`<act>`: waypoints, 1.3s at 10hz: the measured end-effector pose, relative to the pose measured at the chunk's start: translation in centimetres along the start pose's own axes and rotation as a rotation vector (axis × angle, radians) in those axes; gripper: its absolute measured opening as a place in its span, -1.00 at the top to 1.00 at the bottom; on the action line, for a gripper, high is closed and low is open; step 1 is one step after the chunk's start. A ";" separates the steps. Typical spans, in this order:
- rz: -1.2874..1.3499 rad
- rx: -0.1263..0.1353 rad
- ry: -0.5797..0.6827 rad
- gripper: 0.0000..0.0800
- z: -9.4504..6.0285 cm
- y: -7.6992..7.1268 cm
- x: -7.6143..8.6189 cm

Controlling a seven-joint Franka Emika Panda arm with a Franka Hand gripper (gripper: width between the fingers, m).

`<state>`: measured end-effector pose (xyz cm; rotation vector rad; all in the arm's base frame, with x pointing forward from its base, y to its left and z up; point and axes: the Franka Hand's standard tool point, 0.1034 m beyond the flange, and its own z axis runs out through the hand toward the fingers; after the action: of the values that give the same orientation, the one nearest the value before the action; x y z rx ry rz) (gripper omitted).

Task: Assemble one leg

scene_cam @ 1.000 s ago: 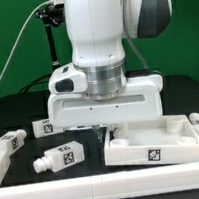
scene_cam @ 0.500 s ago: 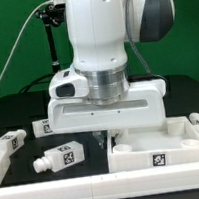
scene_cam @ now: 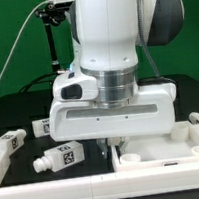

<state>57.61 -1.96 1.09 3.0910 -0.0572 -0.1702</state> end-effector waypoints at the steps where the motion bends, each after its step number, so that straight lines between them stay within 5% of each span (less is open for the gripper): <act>1: -0.001 0.001 0.001 0.88 0.0 0.0 0.0; 3: 0.001 0.002 0.000 0.87 0.0 0.0 0.0; 5: 0.001 0.002 0.000 -0.02 0.0 0.0 0.0; 6: 0.006 0.003 -0.006 -0.02 -0.2 0.2 -0.1; 7: 0.022 0.008 -0.022 -0.39 -2.0 1.4 -0.8; 8: 0.047 0.014 -0.032 -0.56 -3.8 2.9 -1.9; 10: 0.083 0.019 -0.068 -0.61 -5.6 4.6 -3.0; 13: 0.079 0.031 -0.249 -0.62 -5.2 4.4 -3.9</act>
Offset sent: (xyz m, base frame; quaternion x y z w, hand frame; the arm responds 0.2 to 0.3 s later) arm 0.0000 0.0000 0.0000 0.0000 0.0000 0.0000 1.0000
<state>54.12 -5.93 6.92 3.0722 -0.1925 -0.5541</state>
